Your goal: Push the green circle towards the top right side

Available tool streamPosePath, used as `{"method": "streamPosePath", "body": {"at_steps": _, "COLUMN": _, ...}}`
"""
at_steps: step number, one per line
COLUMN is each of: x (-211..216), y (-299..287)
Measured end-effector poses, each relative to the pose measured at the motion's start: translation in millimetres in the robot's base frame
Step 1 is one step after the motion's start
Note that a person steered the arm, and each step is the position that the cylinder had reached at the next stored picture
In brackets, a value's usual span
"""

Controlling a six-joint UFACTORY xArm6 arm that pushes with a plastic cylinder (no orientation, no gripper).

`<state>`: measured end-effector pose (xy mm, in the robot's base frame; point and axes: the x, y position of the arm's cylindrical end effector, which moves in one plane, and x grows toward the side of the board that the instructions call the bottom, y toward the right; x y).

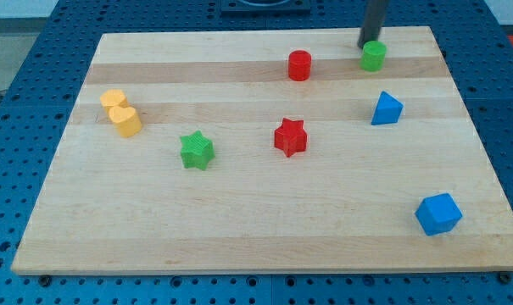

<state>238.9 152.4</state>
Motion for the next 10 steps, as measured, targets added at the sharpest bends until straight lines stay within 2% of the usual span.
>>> {"method": "streamPosePath", "body": {"at_steps": 2, "x": 8, "y": -15}}
{"method": "streamPosePath", "body": {"at_steps": 5, "x": 42, "y": -18}}
{"method": "streamPosePath", "body": {"at_steps": 6, "x": 44, "y": -11}}
{"method": "streamPosePath", "body": {"at_steps": 7, "x": 44, "y": 22}}
{"method": "streamPosePath", "body": {"at_steps": 10, "x": 44, "y": 17}}
